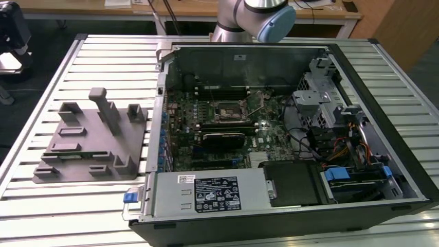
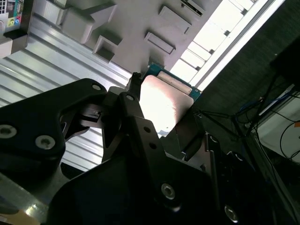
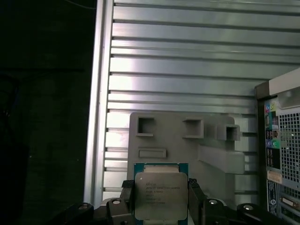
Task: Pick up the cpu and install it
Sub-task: 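Pick up the cpu and move it towards the insertion slot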
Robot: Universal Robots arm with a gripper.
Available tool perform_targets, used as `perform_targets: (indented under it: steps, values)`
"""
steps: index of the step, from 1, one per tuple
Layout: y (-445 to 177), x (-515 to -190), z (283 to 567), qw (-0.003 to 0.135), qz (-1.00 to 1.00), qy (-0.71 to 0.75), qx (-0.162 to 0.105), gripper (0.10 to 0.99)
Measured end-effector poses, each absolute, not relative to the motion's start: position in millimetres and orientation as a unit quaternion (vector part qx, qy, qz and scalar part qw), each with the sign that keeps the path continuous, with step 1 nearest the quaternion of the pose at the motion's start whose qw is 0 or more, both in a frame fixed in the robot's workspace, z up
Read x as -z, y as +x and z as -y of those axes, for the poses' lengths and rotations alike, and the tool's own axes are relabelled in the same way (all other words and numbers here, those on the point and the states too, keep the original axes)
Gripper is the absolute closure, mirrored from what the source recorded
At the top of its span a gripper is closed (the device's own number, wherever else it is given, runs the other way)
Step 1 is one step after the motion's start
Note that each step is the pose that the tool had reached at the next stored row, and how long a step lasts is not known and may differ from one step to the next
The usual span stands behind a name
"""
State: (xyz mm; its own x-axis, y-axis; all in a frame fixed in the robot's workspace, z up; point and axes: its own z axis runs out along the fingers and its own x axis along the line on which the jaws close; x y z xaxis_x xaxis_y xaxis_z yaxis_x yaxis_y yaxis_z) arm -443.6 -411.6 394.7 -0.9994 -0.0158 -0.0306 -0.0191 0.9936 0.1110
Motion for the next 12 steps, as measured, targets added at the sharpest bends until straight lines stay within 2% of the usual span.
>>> perform_targets:
  steps: [12]
  values:
    - [-440.6,-398.7,411.6,0.015,-0.998,-0.009,-0.056,0.545]
